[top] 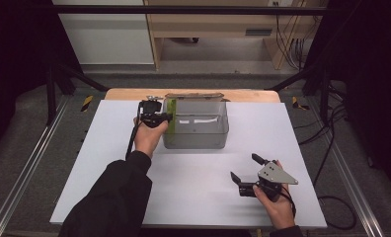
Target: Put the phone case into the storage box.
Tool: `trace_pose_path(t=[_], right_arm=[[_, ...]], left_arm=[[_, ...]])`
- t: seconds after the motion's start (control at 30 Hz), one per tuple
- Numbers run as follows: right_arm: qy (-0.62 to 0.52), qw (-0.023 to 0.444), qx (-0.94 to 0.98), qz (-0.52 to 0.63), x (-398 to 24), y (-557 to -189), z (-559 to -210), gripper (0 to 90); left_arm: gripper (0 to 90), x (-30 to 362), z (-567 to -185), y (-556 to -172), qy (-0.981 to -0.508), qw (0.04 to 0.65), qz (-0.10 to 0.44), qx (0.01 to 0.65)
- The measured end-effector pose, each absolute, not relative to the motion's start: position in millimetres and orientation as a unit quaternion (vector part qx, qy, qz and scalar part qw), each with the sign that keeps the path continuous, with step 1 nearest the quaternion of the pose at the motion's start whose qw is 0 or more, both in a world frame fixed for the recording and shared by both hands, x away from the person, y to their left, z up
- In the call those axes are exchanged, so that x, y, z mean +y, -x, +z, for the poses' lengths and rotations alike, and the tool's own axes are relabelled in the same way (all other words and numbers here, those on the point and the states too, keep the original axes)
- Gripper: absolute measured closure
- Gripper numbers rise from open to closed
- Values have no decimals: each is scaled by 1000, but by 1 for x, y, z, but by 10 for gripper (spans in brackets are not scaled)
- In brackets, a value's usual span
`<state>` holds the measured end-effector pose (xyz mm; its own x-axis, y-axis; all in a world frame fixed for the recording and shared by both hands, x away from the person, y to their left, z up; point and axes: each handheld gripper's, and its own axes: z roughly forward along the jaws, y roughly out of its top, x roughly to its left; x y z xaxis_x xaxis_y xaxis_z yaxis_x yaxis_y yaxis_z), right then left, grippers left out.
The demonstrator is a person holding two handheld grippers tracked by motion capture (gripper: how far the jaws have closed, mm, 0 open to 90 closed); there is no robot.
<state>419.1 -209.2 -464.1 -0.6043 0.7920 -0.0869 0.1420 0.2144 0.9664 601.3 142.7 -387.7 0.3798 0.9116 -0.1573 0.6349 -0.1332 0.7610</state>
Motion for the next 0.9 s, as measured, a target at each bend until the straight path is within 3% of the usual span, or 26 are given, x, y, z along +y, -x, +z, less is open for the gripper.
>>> trace_pose_path(t=[0.6, 0.9], right_arm=[[-328, 299, 720, 534, -209, -420, -465, 48], [-329, 299, 720, 533, -209, -420, -465, 47]], left_arm=[[761, 142, -387, -600, -734, 375, 207, 527], [783, 136, -385, -600, -730, 392, 176, 532]])
